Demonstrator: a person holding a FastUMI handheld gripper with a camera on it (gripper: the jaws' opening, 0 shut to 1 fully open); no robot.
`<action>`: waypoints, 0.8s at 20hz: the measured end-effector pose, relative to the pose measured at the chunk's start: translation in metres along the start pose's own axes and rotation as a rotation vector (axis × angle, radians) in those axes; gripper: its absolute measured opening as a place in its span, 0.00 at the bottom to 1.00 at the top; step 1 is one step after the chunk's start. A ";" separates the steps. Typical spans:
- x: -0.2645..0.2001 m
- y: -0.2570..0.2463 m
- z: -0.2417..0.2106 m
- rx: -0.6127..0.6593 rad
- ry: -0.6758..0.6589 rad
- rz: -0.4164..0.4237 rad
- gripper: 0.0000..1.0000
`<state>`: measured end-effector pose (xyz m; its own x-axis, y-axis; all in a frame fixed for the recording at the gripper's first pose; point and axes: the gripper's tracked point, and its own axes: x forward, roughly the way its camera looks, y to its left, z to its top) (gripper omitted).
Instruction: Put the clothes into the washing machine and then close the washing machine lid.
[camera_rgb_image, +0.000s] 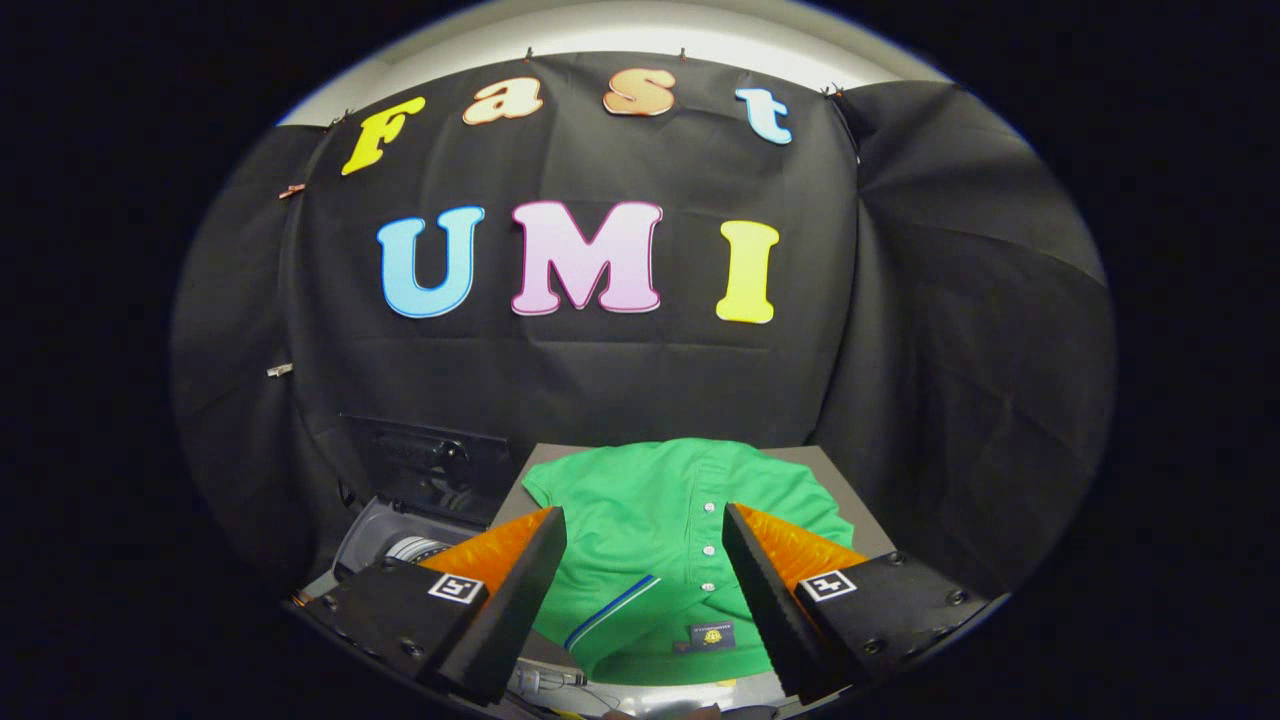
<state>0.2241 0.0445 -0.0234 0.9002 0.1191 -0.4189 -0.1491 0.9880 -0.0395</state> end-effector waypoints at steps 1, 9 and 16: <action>0.011 -0.001 -0.005 -0.010 0.032 -0.007 0.99; 0.077 -0.045 -0.034 -0.030 0.184 -0.124 0.99; 0.098 -0.048 -0.062 0.062 0.248 -0.059 0.79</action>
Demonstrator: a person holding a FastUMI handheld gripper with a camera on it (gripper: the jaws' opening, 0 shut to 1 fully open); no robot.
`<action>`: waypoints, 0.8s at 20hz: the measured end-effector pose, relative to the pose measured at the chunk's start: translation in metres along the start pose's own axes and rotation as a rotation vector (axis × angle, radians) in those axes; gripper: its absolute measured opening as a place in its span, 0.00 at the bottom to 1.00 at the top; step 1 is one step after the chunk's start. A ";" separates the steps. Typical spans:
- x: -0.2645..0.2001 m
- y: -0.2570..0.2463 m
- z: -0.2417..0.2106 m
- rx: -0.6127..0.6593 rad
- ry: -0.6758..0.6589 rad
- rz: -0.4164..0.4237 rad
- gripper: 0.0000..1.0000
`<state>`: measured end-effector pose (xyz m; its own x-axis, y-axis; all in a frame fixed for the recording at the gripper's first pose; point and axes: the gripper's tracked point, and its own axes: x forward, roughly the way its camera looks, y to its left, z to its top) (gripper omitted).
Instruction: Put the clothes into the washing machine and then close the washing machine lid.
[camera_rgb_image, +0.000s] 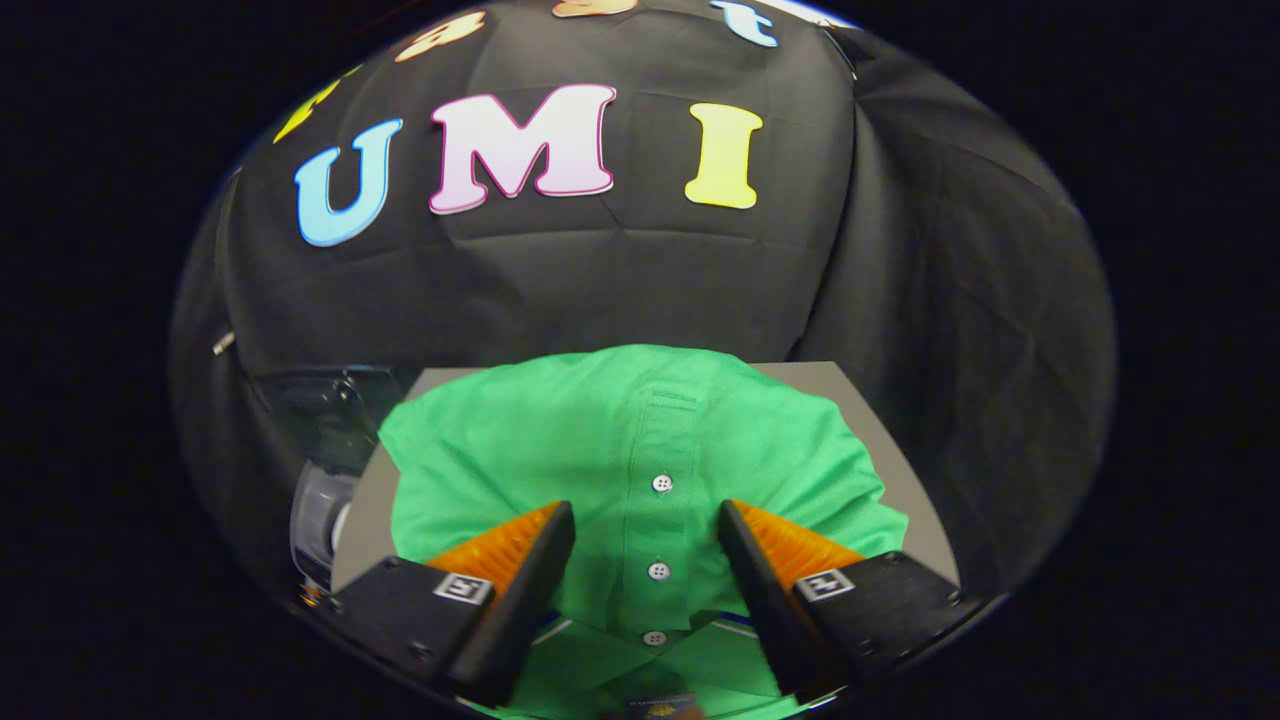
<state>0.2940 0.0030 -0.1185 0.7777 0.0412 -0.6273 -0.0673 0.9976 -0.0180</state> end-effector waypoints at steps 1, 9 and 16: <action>-0.002 0.000 0.002 -0.022 -0.013 0.001 0.58; -0.010 0.006 0.003 0.145 0.050 0.057 0.06; -0.060 0.003 0.057 0.151 -0.022 0.043 0.06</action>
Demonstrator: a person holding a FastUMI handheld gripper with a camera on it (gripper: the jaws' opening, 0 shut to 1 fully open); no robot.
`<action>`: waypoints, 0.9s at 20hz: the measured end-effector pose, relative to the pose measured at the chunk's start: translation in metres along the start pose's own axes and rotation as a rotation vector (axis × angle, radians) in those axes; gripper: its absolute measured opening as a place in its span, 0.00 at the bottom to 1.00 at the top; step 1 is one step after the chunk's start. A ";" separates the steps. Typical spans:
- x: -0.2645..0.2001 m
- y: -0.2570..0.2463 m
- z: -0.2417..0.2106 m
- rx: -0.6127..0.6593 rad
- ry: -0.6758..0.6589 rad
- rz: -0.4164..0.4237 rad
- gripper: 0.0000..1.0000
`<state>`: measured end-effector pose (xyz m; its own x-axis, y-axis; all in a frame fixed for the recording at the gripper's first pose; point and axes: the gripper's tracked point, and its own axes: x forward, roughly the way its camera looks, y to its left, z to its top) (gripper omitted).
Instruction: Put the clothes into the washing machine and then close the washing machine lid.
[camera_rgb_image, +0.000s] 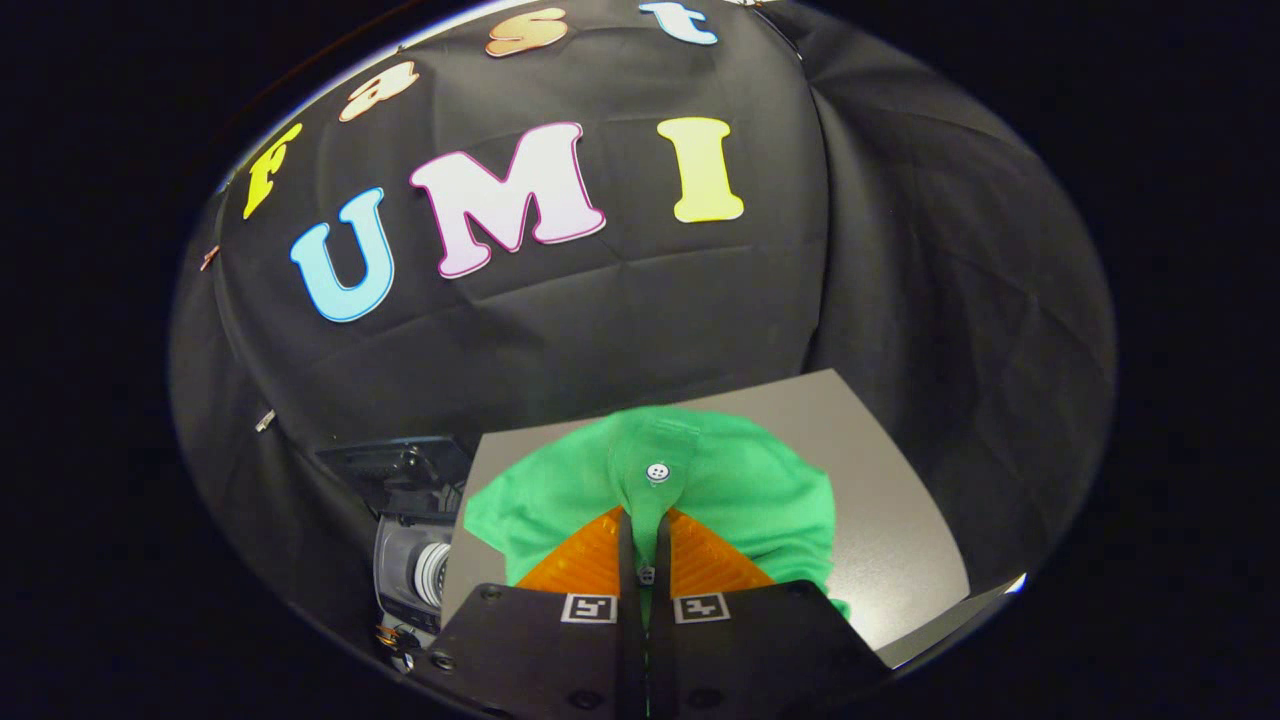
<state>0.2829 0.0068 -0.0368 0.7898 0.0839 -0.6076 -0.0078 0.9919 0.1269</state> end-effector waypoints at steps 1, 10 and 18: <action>-0.007 0.003 0.006 -0.002 -0.008 -0.005 0.06; -0.065 0.058 0.059 -0.072 -0.113 0.038 0.06; -0.094 0.165 0.065 -0.124 -0.161 0.167 0.06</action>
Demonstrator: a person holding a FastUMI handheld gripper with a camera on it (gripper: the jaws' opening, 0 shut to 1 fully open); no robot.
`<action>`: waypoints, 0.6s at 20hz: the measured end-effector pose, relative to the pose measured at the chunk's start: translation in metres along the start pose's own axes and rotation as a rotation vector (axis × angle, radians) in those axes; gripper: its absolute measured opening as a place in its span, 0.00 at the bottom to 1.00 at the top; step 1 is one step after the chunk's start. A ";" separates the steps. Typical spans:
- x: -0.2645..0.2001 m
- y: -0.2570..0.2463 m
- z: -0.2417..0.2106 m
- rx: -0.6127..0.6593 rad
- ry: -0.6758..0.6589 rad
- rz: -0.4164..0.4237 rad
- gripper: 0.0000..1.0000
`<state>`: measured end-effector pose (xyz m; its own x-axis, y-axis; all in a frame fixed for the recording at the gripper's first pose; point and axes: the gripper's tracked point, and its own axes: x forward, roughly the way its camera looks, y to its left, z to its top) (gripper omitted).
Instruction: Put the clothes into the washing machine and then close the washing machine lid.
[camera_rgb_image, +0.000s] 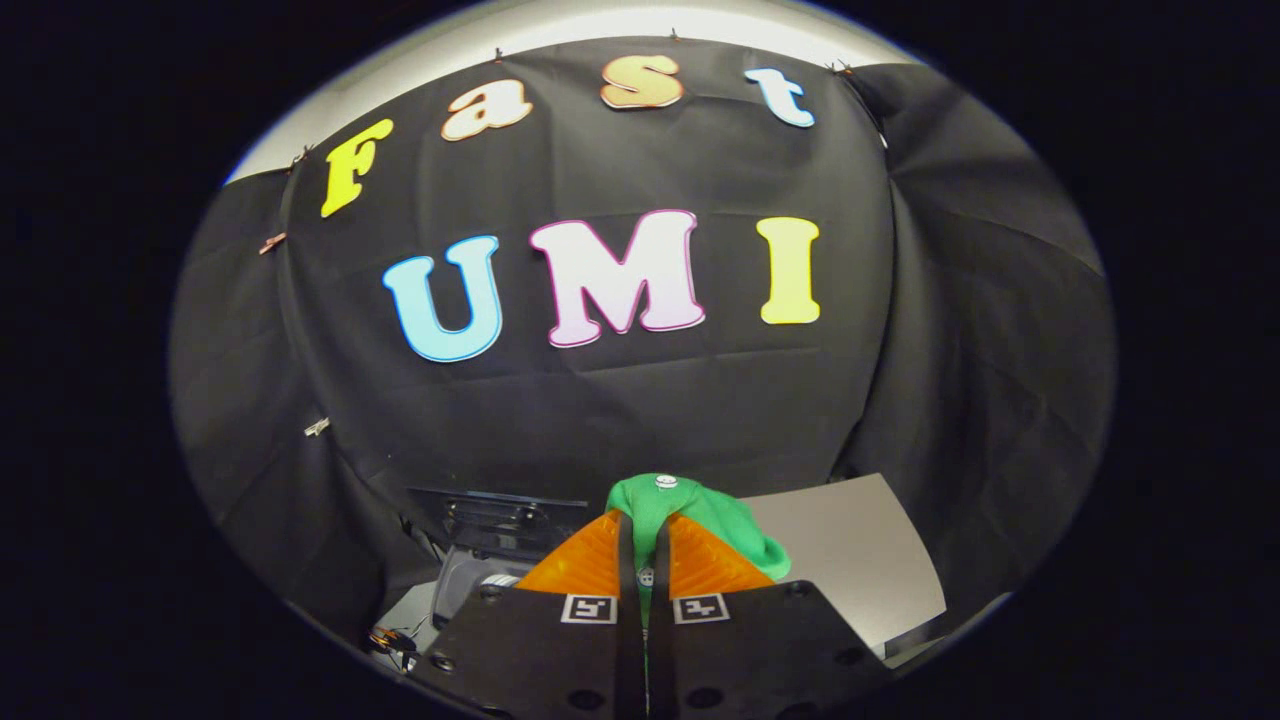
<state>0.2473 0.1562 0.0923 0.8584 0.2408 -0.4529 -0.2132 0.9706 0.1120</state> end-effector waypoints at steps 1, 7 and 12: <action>0.002 0.016 -0.001 -0.002 0.002 0.020 0.06; 0.008 0.095 -0.010 -0.022 0.010 0.115 0.06; 0.012 0.157 -0.024 -0.051 0.008 0.185 0.06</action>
<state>0.2128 0.3112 0.0835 0.7987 0.4154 -0.4353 -0.3910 0.9082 0.1492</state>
